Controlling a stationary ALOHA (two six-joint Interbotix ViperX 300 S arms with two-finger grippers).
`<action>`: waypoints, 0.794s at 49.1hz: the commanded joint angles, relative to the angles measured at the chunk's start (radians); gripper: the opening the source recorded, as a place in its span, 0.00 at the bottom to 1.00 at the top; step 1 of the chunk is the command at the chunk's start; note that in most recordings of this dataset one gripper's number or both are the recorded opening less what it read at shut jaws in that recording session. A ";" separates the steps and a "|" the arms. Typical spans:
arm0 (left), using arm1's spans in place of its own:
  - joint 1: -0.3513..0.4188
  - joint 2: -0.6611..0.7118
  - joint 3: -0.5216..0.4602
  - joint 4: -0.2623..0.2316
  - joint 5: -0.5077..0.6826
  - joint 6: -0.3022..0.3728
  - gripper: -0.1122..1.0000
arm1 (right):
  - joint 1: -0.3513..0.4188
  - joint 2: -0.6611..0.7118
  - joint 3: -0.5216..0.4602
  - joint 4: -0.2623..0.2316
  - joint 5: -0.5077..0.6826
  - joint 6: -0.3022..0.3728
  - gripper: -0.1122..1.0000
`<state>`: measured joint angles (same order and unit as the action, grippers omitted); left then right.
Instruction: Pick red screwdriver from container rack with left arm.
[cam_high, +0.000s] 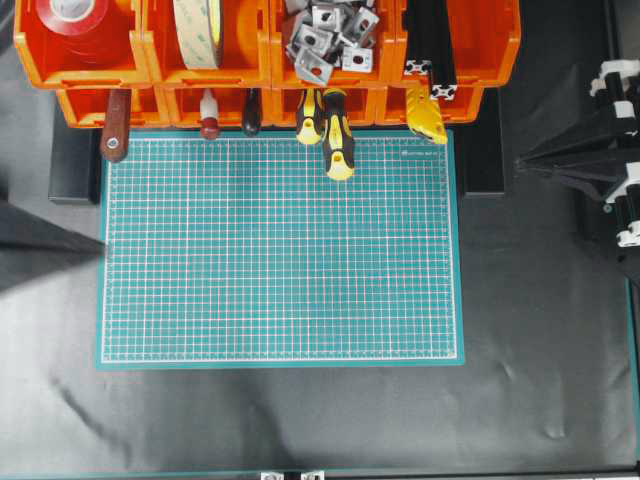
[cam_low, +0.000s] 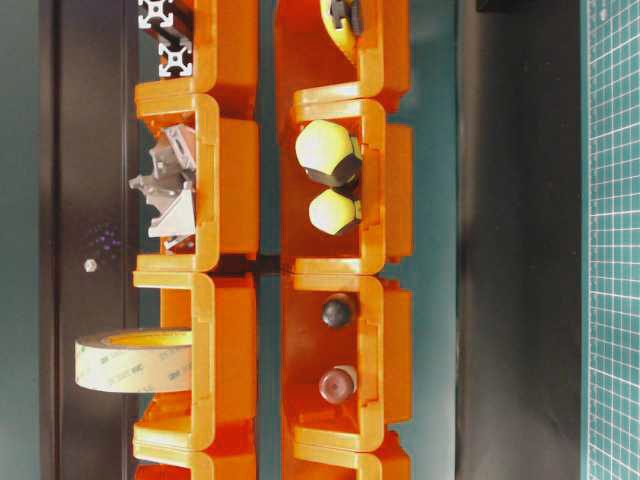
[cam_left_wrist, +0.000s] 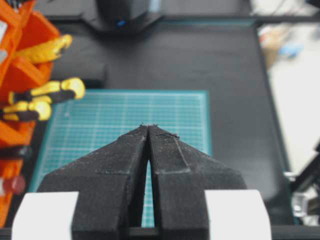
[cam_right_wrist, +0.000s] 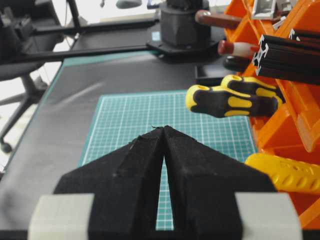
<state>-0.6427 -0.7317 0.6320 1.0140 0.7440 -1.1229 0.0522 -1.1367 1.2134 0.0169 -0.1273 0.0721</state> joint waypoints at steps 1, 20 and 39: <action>0.044 -0.158 0.083 0.006 -0.067 -0.006 0.10 | -0.002 0.005 -0.028 0.005 0.000 0.002 0.10; 0.485 -0.492 0.397 0.005 -0.630 -0.006 0.10 | -0.005 -0.008 -0.035 0.005 -0.009 0.038 0.10; 0.750 -0.262 0.388 0.005 -1.029 0.011 0.10 | -0.037 -0.009 -0.051 0.006 -0.067 0.040 0.10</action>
<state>0.1074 -0.9971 1.0523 1.0170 -0.2608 -1.1137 0.0215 -1.1520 1.2026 0.0199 -0.1703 0.1120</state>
